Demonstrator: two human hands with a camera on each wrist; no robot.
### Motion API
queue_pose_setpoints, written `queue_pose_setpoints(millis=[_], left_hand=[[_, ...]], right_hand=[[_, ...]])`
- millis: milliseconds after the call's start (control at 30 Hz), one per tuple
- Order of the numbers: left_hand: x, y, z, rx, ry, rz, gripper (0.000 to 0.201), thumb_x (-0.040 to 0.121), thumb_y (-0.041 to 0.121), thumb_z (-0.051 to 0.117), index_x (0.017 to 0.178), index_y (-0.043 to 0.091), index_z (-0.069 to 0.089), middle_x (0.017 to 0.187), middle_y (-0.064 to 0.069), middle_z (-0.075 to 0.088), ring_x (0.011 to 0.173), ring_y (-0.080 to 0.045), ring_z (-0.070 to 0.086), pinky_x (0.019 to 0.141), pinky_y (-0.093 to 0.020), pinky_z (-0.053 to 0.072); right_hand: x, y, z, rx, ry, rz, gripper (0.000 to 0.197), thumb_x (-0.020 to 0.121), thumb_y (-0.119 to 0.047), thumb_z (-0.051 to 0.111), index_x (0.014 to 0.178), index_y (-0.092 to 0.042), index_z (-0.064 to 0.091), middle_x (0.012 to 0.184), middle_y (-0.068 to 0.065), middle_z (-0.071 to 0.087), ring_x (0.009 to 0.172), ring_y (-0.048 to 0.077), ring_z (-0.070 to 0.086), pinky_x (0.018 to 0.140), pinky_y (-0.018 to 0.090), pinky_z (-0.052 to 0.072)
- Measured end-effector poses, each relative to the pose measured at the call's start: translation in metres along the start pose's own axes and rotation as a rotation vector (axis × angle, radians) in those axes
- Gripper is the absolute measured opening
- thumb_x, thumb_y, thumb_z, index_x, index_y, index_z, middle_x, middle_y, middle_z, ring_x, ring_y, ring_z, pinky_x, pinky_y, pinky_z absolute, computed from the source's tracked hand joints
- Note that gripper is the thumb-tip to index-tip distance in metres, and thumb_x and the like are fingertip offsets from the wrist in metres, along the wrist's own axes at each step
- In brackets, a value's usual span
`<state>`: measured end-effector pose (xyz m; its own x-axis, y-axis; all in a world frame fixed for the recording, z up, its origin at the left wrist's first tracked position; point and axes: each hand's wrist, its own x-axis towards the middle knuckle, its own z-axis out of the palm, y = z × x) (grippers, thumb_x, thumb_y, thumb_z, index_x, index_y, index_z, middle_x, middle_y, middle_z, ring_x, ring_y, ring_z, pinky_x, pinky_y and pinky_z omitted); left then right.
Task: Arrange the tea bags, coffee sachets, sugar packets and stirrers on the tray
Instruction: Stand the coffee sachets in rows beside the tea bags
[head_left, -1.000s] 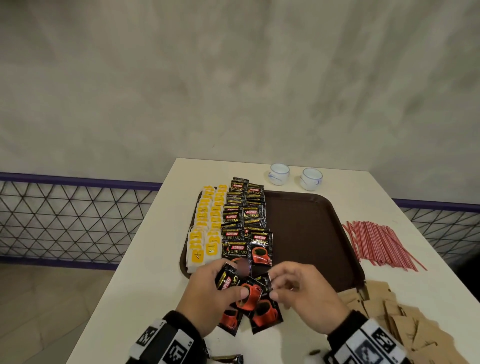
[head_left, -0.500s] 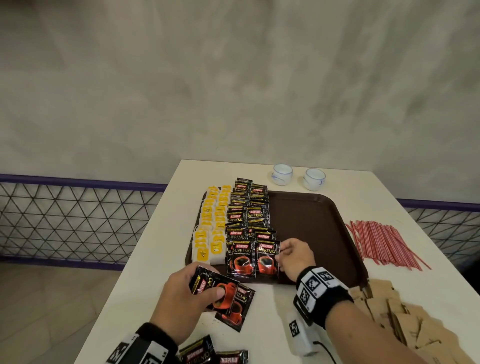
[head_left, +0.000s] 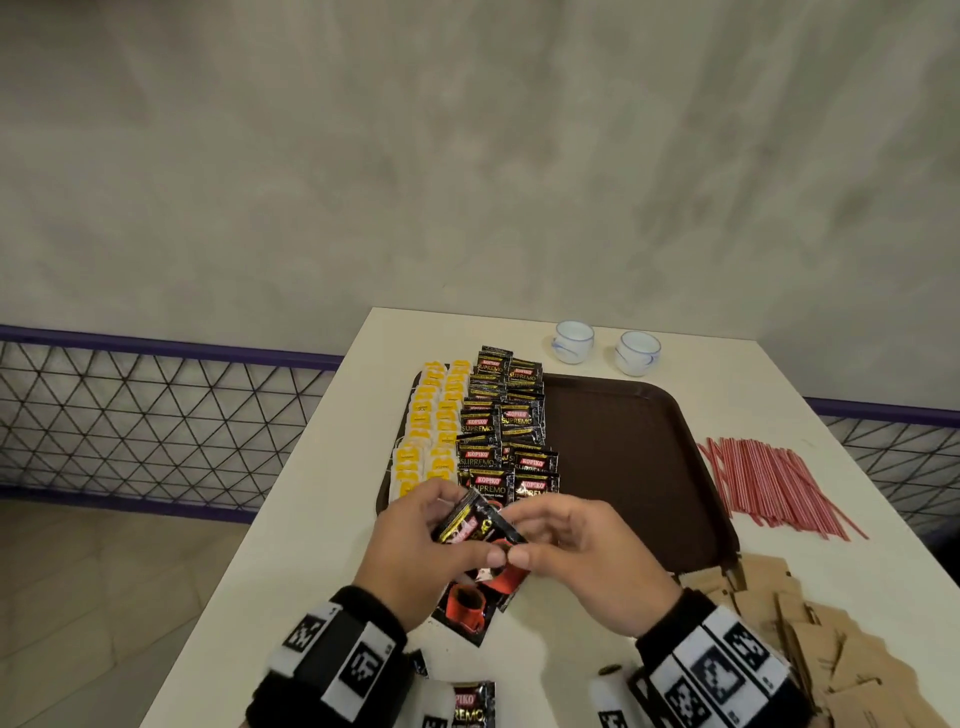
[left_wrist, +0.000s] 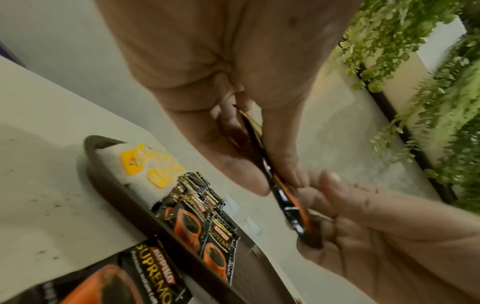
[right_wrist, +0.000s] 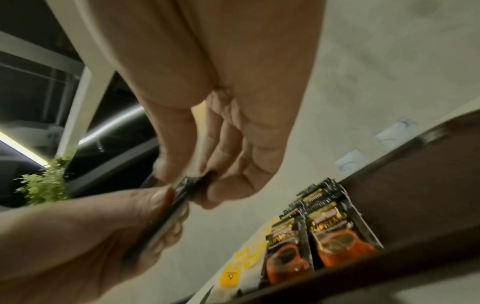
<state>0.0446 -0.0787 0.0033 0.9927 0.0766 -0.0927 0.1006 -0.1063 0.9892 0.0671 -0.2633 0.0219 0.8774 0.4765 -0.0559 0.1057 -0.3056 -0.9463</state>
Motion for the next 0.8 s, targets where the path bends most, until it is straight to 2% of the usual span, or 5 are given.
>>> queue_pose_setpoints(millis=[167, 267, 500, 700, 800], left_hand=[[0.006, -0.003, 0.011, 0.122, 0.028, -0.012, 0.037, 0.062, 0.028, 0.086, 0.088, 0.021, 0.061, 0.082, -0.004, 0.067, 0.080, -0.023, 0.066, 0.071, -0.041, 0.059], [0.008, -0.016, 0.010, 0.537, -0.018, -0.110, 0.039, 0.068, 0.043, 0.078, 0.095, 0.024, 0.057, 0.092, 0.007, 0.063, 0.085, -0.011, 0.061, 0.077, -0.026, 0.053], [0.016, -0.025, 0.027, 1.161, -0.156, -0.107, 0.051, 0.072, 0.044, 0.073, 0.108, 0.017, 0.050, 0.110, -0.001, 0.059, 0.102, -0.019, 0.057, 0.089, -0.031, 0.050], [0.008, -0.020, 0.025, 1.060, -0.179, -0.186, 0.047, 0.075, 0.025, 0.075, 0.109, 0.018, 0.043, 0.109, -0.004, 0.060, 0.099, -0.024, 0.060, 0.086, -0.034, 0.053], [0.007, -0.015, 0.017, 0.677, -0.101, -0.136, 0.038, 0.079, 0.010, 0.069, 0.100, 0.028, 0.044, 0.089, 0.002, 0.062, 0.080, -0.015, 0.063, 0.073, -0.030, 0.057]], right_hand=[[0.005, 0.017, -0.018, -0.127, 0.271, 0.088, 0.023, 0.078, -0.001, 0.073, 0.073, -0.023, 0.068, 0.065, -0.005, 0.067, 0.069, 0.007, 0.064, 0.072, 0.026, 0.046], [0.017, 0.046, -0.033, -0.011, 0.478, 0.299, 0.018, 0.080, 0.001, 0.071, 0.077, -0.015, 0.063, 0.070, 0.002, 0.063, 0.070, 0.016, 0.062, 0.067, 0.028, 0.047], [0.051, 0.071, -0.023, -0.173, 0.521, 0.459, 0.023, 0.079, 0.000, 0.072, 0.072, -0.016, 0.057, 0.073, 0.000, 0.062, 0.067, 0.016, 0.060, 0.062, 0.024, 0.050], [0.051, 0.069, -0.012, -0.304, 0.479, 0.506, 0.031, 0.074, -0.012, 0.080, 0.088, -0.019, 0.053, 0.085, 0.000, 0.064, 0.077, 0.012, 0.060, 0.064, 0.021, 0.043], [0.032, 0.054, -0.011, -0.278, 0.467, 0.334, 0.033, 0.080, -0.020, 0.076, 0.101, -0.022, 0.051, 0.081, -0.002, 0.061, 0.075, 0.009, 0.057, 0.061, 0.016, 0.039]])
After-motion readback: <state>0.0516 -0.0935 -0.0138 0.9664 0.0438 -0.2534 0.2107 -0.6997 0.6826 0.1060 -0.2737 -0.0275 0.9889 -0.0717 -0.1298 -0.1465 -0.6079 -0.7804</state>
